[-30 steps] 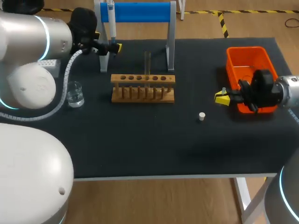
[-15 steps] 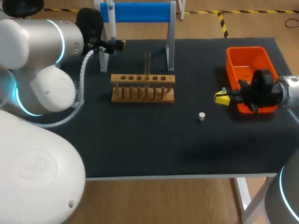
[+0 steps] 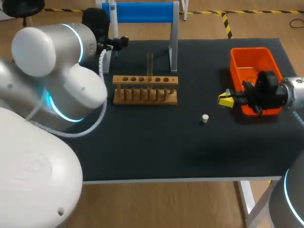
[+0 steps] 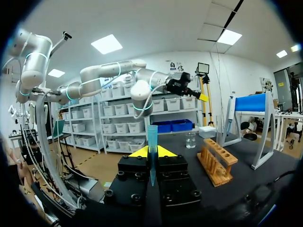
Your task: Invert the test tube, pick up the pipette, mount the tip to pipette, aspirate from beaker and dispense into the tube, eject the tip, return the pipette, and cap with the stopper.
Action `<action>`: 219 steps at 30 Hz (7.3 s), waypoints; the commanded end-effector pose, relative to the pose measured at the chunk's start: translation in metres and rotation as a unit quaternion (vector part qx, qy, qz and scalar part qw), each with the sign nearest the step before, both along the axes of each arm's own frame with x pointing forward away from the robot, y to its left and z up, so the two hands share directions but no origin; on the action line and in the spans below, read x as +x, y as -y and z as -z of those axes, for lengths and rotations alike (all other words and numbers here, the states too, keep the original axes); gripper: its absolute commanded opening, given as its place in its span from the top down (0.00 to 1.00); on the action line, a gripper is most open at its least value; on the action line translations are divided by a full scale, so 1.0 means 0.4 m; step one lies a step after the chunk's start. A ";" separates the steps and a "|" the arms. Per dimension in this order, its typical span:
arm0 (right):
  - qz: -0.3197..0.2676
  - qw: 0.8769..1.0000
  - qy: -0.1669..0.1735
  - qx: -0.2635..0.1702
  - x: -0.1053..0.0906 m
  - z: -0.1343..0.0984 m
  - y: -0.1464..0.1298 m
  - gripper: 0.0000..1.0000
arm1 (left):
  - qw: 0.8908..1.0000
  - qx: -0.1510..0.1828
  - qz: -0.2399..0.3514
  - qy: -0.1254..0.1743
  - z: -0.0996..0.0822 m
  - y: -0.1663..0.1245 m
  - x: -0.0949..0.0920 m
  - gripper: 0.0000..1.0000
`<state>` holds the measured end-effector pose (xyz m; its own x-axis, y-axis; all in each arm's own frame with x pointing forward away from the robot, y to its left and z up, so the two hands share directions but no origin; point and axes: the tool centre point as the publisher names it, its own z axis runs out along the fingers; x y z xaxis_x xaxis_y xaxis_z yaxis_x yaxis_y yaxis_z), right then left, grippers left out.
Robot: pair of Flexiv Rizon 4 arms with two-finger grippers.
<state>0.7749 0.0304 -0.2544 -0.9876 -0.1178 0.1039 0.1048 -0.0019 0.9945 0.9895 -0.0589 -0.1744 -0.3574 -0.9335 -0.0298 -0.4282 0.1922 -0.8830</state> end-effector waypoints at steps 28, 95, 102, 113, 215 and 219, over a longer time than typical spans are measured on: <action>0.000 1.000 0.000 -0.001 -0.001 0.000 0.001 1.00 | 0.987 -0.008 -0.148 0.055 0.028 0.006 0.197 0.00; 0.000 1.000 0.000 -0.001 -0.001 0.000 0.001 1.00 | 0.986 -0.032 -0.149 0.066 0.079 -0.035 0.436 0.51; 0.000 1.000 0.000 -0.001 -0.001 0.000 0.001 1.00 | 0.986 -0.032 -0.150 0.063 0.085 -0.035 0.442 0.51; 0.000 1.000 0.000 -0.001 -0.001 0.000 0.001 1.00 | 0.986 -0.032 -0.150 0.062 0.088 -0.036 0.452 0.51; 0.000 1.000 0.000 -0.001 -0.001 0.000 0.001 1.00 | 0.979 -0.075 0.167 0.084 -0.231 -0.053 -0.040 1.00; 0.000 1.000 0.000 -0.001 -0.001 0.000 0.001 1.00 | 0.979 -0.075 0.167 0.084 -0.231 -0.053 -0.040 1.00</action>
